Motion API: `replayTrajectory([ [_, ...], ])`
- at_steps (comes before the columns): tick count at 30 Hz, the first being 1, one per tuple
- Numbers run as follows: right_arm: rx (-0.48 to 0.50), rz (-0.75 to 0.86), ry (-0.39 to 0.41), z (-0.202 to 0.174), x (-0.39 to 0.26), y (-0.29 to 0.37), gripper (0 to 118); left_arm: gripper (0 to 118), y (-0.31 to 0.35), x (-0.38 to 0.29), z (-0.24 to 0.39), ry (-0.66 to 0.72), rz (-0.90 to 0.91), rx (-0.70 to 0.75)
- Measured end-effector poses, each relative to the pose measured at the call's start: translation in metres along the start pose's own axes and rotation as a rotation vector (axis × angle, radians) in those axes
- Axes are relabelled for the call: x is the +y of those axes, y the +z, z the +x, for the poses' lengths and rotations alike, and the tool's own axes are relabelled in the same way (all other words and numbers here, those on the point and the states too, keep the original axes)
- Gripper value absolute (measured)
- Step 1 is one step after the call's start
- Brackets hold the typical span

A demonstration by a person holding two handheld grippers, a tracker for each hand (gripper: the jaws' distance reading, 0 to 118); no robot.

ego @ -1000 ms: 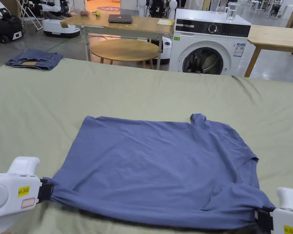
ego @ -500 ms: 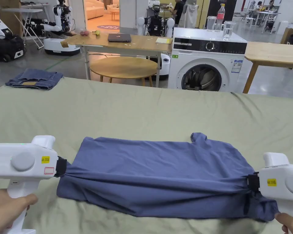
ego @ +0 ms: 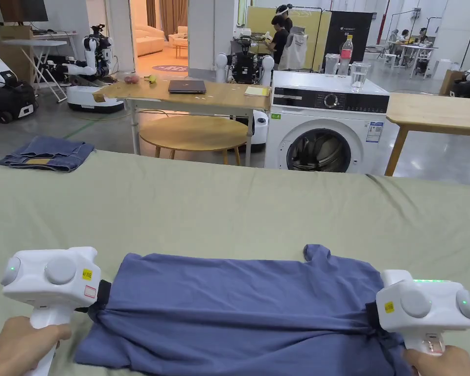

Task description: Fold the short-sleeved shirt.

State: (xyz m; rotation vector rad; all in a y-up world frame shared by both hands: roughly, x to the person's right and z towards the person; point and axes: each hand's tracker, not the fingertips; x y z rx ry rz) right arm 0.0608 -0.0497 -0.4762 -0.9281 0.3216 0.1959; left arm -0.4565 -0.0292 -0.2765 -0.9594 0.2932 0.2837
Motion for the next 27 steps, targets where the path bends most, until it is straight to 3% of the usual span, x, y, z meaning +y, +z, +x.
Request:
replayTrajectory([
  [2, -0.024, 0.025, 0.005, -0.004, -0.003, 0.002, 27, 10, -0.001, -0.002, 0.002, -0.003, 0.003, -0.001],
  [4, -0.058, 0.079, 0.004, -0.007, -0.005, 0.013, 48, 32, 0.004, -0.009, 0.005, -0.014, 0.006, 0.001],
  [6, -0.045, 0.144, -0.023, -0.009, -0.008, 0.026, 51, 42, 0.011, -0.014, 0.008, -0.026, 0.023, 0.0],
  [13, -0.041, 0.377, -0.057, -0.041, -0.037, 0.094, 51, 42, 0.071, -0.048, 0.035, -0.089, 0.298, -0.063],
  [15, -0.032, 0.43, -0.047, -0.053, -0.048, 0.105, 40, 42, 0.079, -0.061, 0.038, -0.108, 0.399, -0.061],
  [16, -0.042, 0.462, -0.05, -0.061, -0.055, 0.113, 21, 37, 0.087, -0.069, 0.043, -0.122, 0.437, -0.052],
  [18, -0.05, 0.515, -0.053, -0.073, -0.068, 0.124, 5, 8, 0.099, -0.084, 0.053, -0.144, 0.501, -0.026],
  [19, -0.039, 0.529, -0.049, -0.078, -0.074, 0.13, 0, 0, 0.103, -0.091, 0.056, -0.155, 0.522, -0.004],
  [23, -0.02, 0.576, -0.045, -0.095, -0.097, 0.147, 0, 0, 0.122, -0.115, 0.059, -0.103, 0.583, -0.007],
  [27, -0.011, 0.595, -0.063, -0.1, -0.109, 0.157, 0, 0, 0.124, -0.121, 0.055, -0.078, 0.531, 0.01],
])
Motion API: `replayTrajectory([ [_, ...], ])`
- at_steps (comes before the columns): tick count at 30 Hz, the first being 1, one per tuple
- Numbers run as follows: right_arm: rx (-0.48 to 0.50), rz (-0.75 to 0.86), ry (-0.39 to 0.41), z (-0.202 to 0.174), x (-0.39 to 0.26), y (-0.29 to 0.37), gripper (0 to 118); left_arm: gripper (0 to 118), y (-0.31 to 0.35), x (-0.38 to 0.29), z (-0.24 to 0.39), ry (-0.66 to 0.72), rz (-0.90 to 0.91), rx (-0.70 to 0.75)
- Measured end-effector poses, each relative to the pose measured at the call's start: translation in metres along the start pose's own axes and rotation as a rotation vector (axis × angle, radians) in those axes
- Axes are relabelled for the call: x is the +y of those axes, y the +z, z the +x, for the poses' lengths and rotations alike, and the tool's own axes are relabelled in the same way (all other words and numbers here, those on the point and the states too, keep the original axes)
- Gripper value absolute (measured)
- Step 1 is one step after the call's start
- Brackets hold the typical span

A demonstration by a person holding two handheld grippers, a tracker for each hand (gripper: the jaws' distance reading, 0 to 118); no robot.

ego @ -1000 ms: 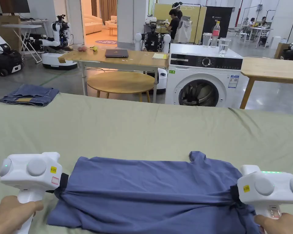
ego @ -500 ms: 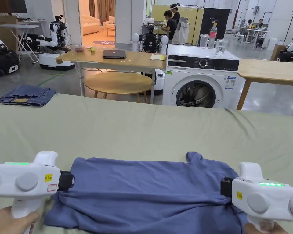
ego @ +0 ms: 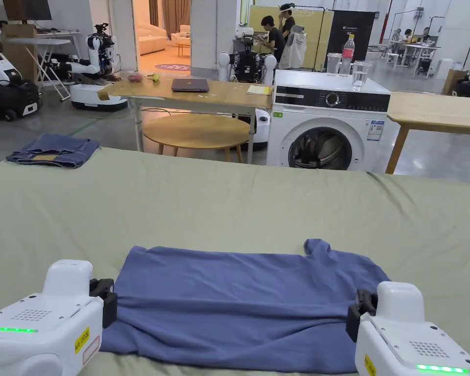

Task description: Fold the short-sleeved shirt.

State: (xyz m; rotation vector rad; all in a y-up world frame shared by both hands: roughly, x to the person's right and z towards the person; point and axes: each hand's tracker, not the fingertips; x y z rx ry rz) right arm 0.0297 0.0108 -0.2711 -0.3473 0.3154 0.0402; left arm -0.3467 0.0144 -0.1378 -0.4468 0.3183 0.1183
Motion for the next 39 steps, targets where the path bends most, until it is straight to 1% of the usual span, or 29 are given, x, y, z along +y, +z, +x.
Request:
replayTrajectory([
  [2, 0.007, -0.006, -0.001, 0.0, -0.003, 0.002, 0, 0, -0.011, 0.0, -0.009, -0.006, -0.071, -0.032],
  [3, 0.01, -0.011, 0.003, 0.001, -0.005, 0.001, 0, 0, -0.018, -0.001, -0.015, 0.005, -0.15, -0.045],
  [6, 0.005, -0.031, 0.019, 0.003, -0.009, -0.002, 0, 0, -0.04, -0.001, -0.03, 0.027, -0.215, -0.032],
  [7, 0.004, -0.041, 0.019, 0.005, -0.011, -0.004, 0, 0, -0.049, -0.001, -0.037, 0.047, -0.226, -0.032],
  [12, 0.002, -0.092, 0.02, 0.011, -0.019, -0.011, 0, 0, -0.093, 0.004, -0.065, 0.174, -0.442, -0.076],
  [13, 0.002, -0.098, 0.023, 0.012, -0.02, -0.012, 0, 9, -0.102, 0.003, -0.069, 0.196, -0.486, -0.072],
  [16, -0.002, -0.121, 0.03, 0.014, -0.025, -0.014, 0, 46, -0.125, -0.003, -0.077, 0.218, -0.586, -0.052],
  [17, -0.004, -0.126, 0.03, 0.014, -0.026, -0.014, 0, 51, -0.132, -0.006, -0.078, 0.207, -0.609, -0.042],
  [19, -0.009, -0.134, 0.027, 0.013, -0.029, -0.013, 0, 52, -0.147, -0.015, -0.078, 0.187, -0.687, -0.037],
  [20, -0.007, -0.137, 0.024, 0.013, -0.029, -0.013, 0, 52, -0.143, -0.022, -0.071, 0.159, -0.734, -0.017],
  [22, -0.002, -0.143, 0.025, 0.012, -0.032, -0.013, 0, 51, -0.14, -0.021, -0.065, 0.101, -0.693, -0.026],
  [23, -0.002, -0.146, 0.029, 0.011, -0.032, -0.011, 0, 51, -0.138, -0.018, -0.06, 0.098, -0.697, -0.009],
  [24, 0.001, -0.148, 0.032, 0.01, -0.032, -0.01, 0, 48, -0.137, -0.016, -0.056, 0.077, -0.71, 0.02],
  [26, 0.001, -0.152, 0.037, 0.01, -0.033, -0.01, 0, 34, -0.135, -0.019, -0.041, -0.041, -0.716, 0.032],
  [28, -0.001, -0.158, 0.033, 0.014, -0.036, -0.012, 0, 14, -0.13, -0.024, -0.031, -0.122, -0.7, 0.017],
  [29, -0.001, -0.163, 0.025, 0.016, -0.037, -0.013, 0, 6, -0.128, -0.026, -0.028, -0.118, -0.687, 0.012],
  [30, -0.001, -0.167, 0.018, 0.019, -0.037, -0.014, 0, 2, -0.126, -0.028, -0.029, -0.095, -0.685, 0.009],
  [34, -0.019, -0.185, 0.005, 0.037, -0.032, -0.018, 0, 0, -0.117, -0.031, -0.042, -0.025, -0.629, -0.012],
  [37, -0.036, -0.216, -0.001, 0.064, -0.021, -0.022, 0, 0, -0.103, -0.027, -0.055, 0.043, -0.594, -0.044],
  [39, -0.049, -0.262, -0.019, 0.084, -0.015, -0.03, 2, 0, -0.091, -0.026, -0.059, 0.043, -0.563, -0.058],
])
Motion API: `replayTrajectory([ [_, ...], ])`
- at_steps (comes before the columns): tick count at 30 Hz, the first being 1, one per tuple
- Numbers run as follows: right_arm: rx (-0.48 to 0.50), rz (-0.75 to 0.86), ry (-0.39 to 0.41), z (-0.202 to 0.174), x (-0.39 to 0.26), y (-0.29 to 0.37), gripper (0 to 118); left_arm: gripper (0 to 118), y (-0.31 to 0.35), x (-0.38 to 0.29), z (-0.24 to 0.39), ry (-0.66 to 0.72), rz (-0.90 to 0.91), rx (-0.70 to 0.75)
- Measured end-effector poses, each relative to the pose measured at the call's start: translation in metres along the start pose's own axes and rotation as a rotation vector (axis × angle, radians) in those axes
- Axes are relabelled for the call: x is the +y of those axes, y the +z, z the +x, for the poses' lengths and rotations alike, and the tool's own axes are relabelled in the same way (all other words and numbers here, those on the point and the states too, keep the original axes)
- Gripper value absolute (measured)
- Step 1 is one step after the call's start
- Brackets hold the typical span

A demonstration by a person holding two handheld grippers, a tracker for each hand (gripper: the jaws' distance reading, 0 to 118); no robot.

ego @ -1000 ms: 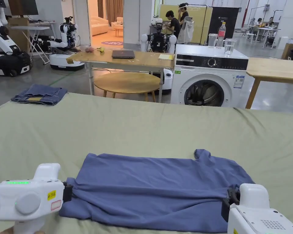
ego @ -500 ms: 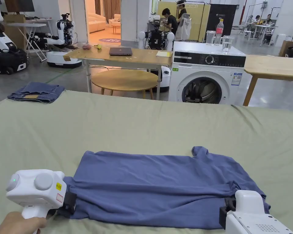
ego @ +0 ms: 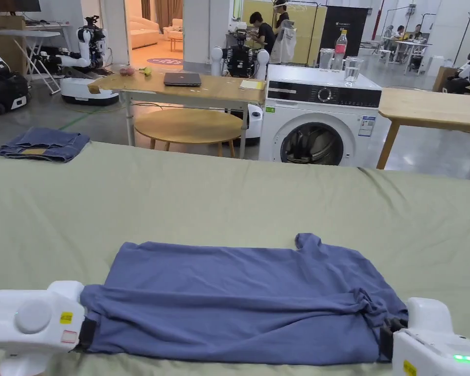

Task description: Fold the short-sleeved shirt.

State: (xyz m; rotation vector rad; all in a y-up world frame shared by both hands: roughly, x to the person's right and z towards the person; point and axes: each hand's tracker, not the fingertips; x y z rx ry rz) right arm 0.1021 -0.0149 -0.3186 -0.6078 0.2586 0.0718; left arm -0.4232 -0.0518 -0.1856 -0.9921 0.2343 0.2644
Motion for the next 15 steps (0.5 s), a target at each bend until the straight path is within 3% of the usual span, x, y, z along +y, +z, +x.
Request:
replayTrajectory([
  [3, -0.002, -0.083, -0.007, 0.023, 0.012, -0.018, 7, 0, 0.014, -0.005, -0.004, 0.024, 0.049, -0.039],
  [6, -0.019, -0.162, 0.001, 0.037, 0.018, -0.044, 59, 0, 0.019, -0.006, -0.003, 0.042, 0.049, -0.042],
  [7, -0.028, -0.211, 0.022, 0.039, 0.019, -0.055, 65, 0, 0.019, -0.006, -0.001, 0.031, 0.053, -0.036],
  [12, 0.015, -0.387, 0.05, 0.045, 0.002, -0.105, 65, 0, 0.02, -0.005, 0.005, 0.011, 0.052, -0.02],
  [14, 0.033, -0.439, 0.02, 0.048, -0.009, -0.117, 63, 0, 0.019, -0.004, 0.003, 0.014, 0.047, -0.022],
  [15, 0.036, -0.382, -0.004, 0.049, -0.009, -0.111, 61, 0, 0.019, -0.004, 0.004, 0.014, 0.046, -0.023],
])
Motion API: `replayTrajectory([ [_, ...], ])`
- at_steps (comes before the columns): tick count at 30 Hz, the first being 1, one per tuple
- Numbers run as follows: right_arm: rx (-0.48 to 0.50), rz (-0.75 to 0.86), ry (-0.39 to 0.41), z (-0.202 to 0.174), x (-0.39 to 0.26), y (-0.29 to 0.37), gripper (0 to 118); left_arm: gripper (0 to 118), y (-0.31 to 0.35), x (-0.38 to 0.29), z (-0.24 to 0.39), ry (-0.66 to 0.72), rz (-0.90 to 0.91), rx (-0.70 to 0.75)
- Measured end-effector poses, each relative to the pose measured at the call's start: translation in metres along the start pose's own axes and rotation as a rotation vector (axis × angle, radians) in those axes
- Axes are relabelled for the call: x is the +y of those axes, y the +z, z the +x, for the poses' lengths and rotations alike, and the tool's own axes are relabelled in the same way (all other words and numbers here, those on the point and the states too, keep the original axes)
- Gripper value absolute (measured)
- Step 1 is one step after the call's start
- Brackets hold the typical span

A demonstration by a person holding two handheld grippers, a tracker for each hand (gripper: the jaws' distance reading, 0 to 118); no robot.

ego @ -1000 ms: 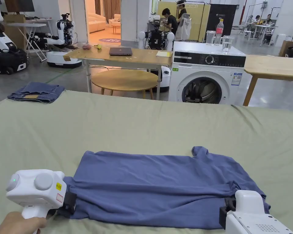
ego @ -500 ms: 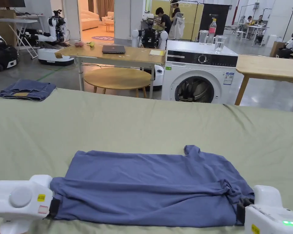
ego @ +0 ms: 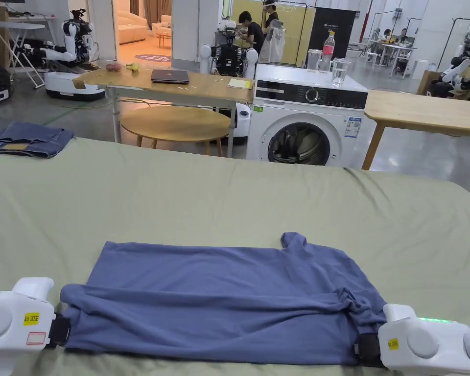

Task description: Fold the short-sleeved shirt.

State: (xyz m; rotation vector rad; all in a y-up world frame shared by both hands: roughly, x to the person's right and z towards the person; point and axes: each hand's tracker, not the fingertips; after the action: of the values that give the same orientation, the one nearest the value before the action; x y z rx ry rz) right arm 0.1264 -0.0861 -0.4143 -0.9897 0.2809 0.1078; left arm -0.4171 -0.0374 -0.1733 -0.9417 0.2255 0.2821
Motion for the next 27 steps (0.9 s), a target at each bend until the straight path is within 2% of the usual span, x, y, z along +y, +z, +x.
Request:
replayTrajectory([
  [1, -0.002, 0.006, 0.004, 0.0, -0.001, 0.005, 49, 0, 0.0, 0.0, 0.0, -0.001, -0.001, 0.0],
  [2, 0.013, 0.003, 0.006, -0.001, -0.001, 0.007, 27, 0, 0.0, 0.0, -0.001, -0.003, -0.001, -0.002],
  [3, 0.087, 0.012, 0.003, -0.002, -0.001, 0.009, 7, 0, 0.0, 0.001, -0.001, -0.002, 0.0, -0.003],
  [4, 0.124, 0.006, -0.003, -0.004, -0.001, 0.011, 7, 0, 0.0, 0.001, -0.001, -0.003, 0.003, -0.003],
  [5, 0.061, 0.008, 0.011, -0.008, -0.001, 0.015, 7, 0, 0.001, 0.001, -0.001, -0.004, 0.005, -0.001],
  [7, 0.042, 0.033, 0.059, -0.011, -0.002, 0.023, 6, 0, 0.004, 0.003, -0.001, -0.003, 0.011, -0.004],
  [16, 0.036, 0.157, 0.047, -0.021, -0.002, 0.102, 6, 0, 0.044, 0.014, -0.007, -0.003, 0.093, -0.029],
  [22, 0.034, 0.121, 0.051, -0.023, -0.04, 0.129, 6, 0, 0.07, -0.011, -0.025, 0.021, 0.1, -0.044],
  [27, -0.021, 0.023, 0.11, -0.034, -0.091, 0.128, 6, 0, 0.069, -0.054, -0.03, -0.018, 0.018, -0.016],
])
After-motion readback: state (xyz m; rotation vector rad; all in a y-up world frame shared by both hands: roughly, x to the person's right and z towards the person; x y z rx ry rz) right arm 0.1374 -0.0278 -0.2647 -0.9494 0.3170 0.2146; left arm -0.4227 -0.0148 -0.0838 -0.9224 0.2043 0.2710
